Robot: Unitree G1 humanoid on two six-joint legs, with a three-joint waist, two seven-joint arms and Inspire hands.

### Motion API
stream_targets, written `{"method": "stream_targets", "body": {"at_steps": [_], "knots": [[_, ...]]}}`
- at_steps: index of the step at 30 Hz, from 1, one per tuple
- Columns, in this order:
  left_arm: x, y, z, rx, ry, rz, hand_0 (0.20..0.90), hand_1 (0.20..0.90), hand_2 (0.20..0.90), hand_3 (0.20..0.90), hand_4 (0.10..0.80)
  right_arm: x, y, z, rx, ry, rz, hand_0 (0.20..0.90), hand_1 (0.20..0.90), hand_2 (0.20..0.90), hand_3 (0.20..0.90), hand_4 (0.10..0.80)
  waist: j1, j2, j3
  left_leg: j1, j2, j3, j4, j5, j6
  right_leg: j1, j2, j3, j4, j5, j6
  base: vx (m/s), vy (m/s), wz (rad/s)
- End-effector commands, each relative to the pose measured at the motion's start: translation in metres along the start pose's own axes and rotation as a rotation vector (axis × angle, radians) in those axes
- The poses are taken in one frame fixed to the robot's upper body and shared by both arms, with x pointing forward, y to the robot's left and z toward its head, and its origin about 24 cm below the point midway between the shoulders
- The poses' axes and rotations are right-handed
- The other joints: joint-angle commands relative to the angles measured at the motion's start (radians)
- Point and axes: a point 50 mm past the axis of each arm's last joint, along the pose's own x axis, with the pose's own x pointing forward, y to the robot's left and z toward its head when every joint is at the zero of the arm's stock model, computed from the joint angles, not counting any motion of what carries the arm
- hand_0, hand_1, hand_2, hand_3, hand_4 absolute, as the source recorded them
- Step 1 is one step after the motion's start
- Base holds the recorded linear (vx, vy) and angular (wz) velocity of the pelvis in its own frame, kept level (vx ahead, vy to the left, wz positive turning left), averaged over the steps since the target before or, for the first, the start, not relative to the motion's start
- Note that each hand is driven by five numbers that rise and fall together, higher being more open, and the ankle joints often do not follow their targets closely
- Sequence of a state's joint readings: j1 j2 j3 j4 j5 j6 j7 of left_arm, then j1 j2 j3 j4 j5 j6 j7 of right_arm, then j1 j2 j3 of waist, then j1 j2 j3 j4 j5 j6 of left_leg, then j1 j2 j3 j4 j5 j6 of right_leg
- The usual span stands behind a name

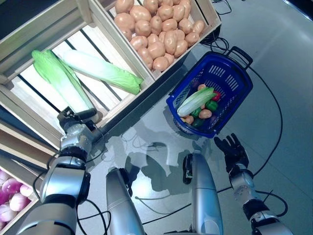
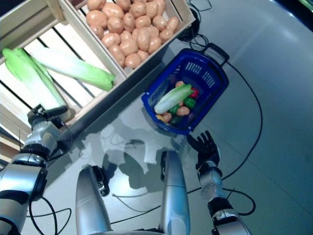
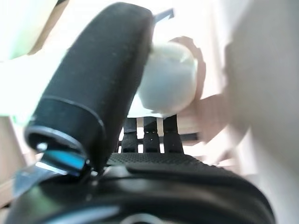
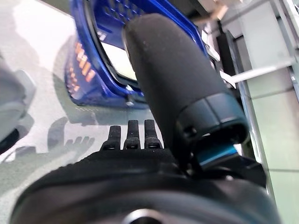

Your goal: Put vegetables into the basket

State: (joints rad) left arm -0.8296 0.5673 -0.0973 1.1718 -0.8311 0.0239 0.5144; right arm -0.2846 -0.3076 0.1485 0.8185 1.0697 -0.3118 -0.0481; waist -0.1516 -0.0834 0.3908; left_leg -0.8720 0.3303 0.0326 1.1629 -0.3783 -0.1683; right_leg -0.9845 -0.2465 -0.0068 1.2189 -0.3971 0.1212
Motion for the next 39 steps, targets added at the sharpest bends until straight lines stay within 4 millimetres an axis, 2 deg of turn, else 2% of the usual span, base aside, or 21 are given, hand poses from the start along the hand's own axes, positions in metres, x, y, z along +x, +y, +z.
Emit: {"method": "stream_targets", "body": {"at_steps": [1,6,13,16,17,18,21,23,29,34,36,39], "knots": [[0.001,0.002,-0.013,0.045,0.054,-0.011,0.300,0.300,0.300,0.300,0.400,0.002,0.001,0.026,0.024,-0.131,0.014,0.900,0.900,0.900,0.900,0.800,-0.036,0.020,-0.024,0.022,0.010,-0.006,-0.034,-0.053,0.023,0.110,-0.077,0.024,-0.161,0.087,0.036,0.041,0.012,-0.12],[0.000,0.006,-0.024,0.053,0.065,-0.018,0.300,0.300,0.300,0.300,0.400,-0.001,-0.011,0.022,0.017,-0.121,-0.017,0.900,0.900,0.900,0.900,0.800,-0.039,0.032,-0.050,0.123,0.000,0.016,-0.128,-0.025,0.030,0.204,-0.072,0.018,-0.233,0.095,0.035,0.054,0.001,-0.04],[-0.003,0.009,-0.044,0.060,0.053,-0.058,0.300,0.300,0.300,0.300,0.400,-0.006,-0.010,0.014,0.032,-0.119,-0.001,0.900,0.900,0.900,0.900,0.800,-0.032,0.041,-0.099,0.288,-0.019,0.060,-0.303,0.046,0.042,0.367,-0.060,-0.011,-0.376,0.127,0.030,0.076,-0.035,-0.01],[-0.009,0.012,-0.065,0.037,0.074,-0.064,0.300,0.300,0.300,0.300,0.400,-0.011,-0.006,0.004,0.050,-0.103,0.003,0.900,0.900,0.900,0.900,0.800,-0.023,0.050,-0.138,0.394,-0.036,0.079,-0.423,0.092,0.047,0.468,-0.053,-0.028,-0.478,0.152,0.029,0.114,-0.037,0.00],[-0.011,0.015,-0.073,0.026,0.077,-0.062,0.300,0.300,0.300,0.300,0.400,-0.013,-0.006,0.001,0.060,-0.099,0.010,0.900,0.900,0.900,0.900,0.800,-0.019,0.053,-0.153,0.422,-0.041,0.090,-0.479,0.139,0.057,0.499,-0.049,-0.038,-0.536,0.192,0.021,0.031,-0.032,-0.06],[-0.012,0.016,-0.076,0.026,0.075,-0.059,0.300,0.300,0.300,0.300,0.400,-0.014,-0.007,0.000,0.065,-0.098,0.014,0.900,0.900,0.900,0.900,0.800,-0.018,0.054,-0.156,0.435,-0.043,0.092,-0.493,0.146,0.057,0.513,-0.048,-0.041,-0.550,0.197,0.021,0.085,-0.053,-0.03],[-0.021,0.021,-0.096,0.024,0.081,-0.039,0.300,0.300,0.300,0.300,0.400,-0.022,-0.002,-0.013,0.096,-0.066,0.036,0.900,0.900,0.900,0.900,0.800,-0.010,0.064,-0.204,0.554,-0.049,0.120,-0.629,0.200,0.055,0.629,-0.031,-0.056,-0.684,0.231,0.028,0.168,-0.058,0.01],[-0.032,0.023,-0.118,0.007,0.098,-0.031,0.300,0.300,0.300,0.300,0.400,-0.029,0.003,-0.024,0.100,-0.036,0.035,0.900,0.900,0.900,0.900,0.800,-0.003,0.075,-0.249,0.650,-0.058,0.151,-0.727,0.235,0.053,0.730,-0.020,-0.070,-0.798,0.259,0.036,0.212,-0.063,0.01],[-0.057,0.020,-0.140,0.070,0.030,-0.059,0.300,0.300,0.300,0.300,0.400,-0.038,0.017,-0.032,0.211,-0.027,0.112,0.900,0.900,0.900,0.900,0.800,0.024,0.094,-0.295,0.798,-0.089,0.186,-0.926,0.301,0.052,0.885,0.004,-0.093,-0.994,0.316,0.051,0.080,-0.037,-0.01],[-0.074,0.017,-0.140,0.097,-0.075,-0.145,0.300,0.300,0.300,0.300,0.400,-0.045,0.028,-0.037,0.161,-0.003,0.186,0.900,0.900,0.900,0.900,0.800,0.059,0.102,-0.329,0.874,-0.127,0.193,-1.077,0.361,0.055,0.966,0.026,-0.132,-1.129,0.379,0.055,0.049,-0.040,0.05],[-0.082,0.023,-0.141,0.092,-0.098,-0.173,0.300,0.300,0.300,0.300,0.400,-0.048,0.027,-0.042,0.118,0.047,0.142,0.900,0.900,0.900,0.900,0.800,0.086,0.097,-0.340,0.898,-0.148,0.177,-1.136,0.378,0.058,0.996,0.036,-0.154,-1.186,0.409,0.053,0.040,-0.075,0.09],[-0.094,0.031,-0.138,0.140,-0.169,-0.231,0.300,0.300,0.300,0.300,0.400,-0.053,0.032,-0.047,0.187,0.104,0.147,0.900,0.900,0.900,0.900,0.800,0.114,0.082,-0.342,0.923,-0.168,0.161,-1.202,0.397,0.062,1.025,0.052,-0.181,-1.245,0.443,0.051,0.025,-0.076,0.10]]}}
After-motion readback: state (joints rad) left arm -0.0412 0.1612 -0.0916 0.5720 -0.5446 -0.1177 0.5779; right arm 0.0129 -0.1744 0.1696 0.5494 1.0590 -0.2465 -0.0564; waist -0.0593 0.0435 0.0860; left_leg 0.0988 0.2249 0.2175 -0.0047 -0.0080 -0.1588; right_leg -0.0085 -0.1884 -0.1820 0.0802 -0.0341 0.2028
